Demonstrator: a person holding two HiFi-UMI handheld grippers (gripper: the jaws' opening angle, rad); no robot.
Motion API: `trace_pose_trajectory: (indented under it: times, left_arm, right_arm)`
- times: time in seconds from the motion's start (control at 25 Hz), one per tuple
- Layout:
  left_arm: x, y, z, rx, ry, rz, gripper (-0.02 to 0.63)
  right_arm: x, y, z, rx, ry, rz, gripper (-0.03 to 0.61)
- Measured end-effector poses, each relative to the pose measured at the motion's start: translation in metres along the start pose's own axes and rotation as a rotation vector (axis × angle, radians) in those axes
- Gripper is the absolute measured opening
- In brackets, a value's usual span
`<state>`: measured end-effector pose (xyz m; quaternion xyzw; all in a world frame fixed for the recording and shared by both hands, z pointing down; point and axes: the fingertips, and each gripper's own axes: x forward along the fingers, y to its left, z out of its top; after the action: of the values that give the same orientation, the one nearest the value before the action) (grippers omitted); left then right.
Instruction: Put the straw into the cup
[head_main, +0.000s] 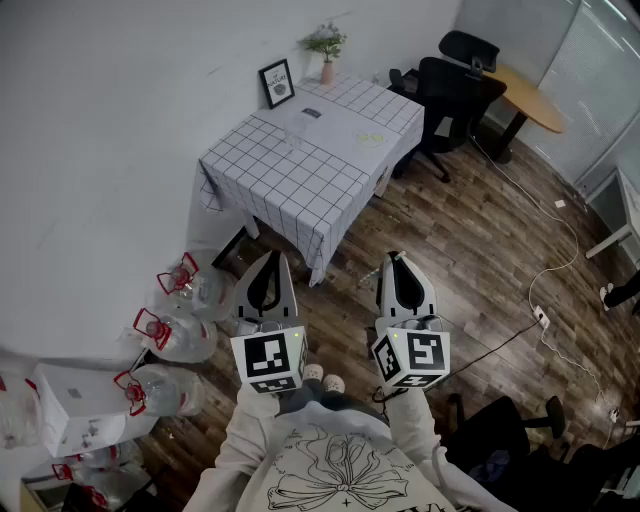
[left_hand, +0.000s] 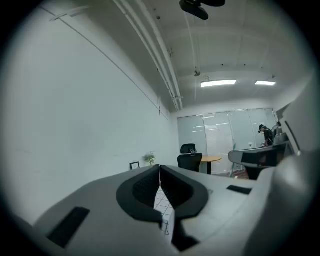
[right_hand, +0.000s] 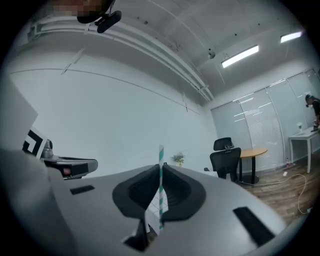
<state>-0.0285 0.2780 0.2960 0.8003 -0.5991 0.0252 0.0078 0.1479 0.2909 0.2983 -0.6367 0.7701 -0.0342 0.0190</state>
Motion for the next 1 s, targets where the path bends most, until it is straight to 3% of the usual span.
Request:
trace_pose_trajectory:
  times: [0.52, 1.0]
  left_arm:
    - [0.015, 0.011, -0.002, -0.010, 0.000, 0.005, 0.005]
    - [0.056, 0.041, -0.010, -0.015, 0.001, 0.002, 0.005]
  right_arm:
    - [0.019, 0.002, -0.001, 0.016, -0.005, 0.001, 0.014]
    - [0.070, 0.009, -0.010, 0.032, 0.000, -0.010, 0.015]
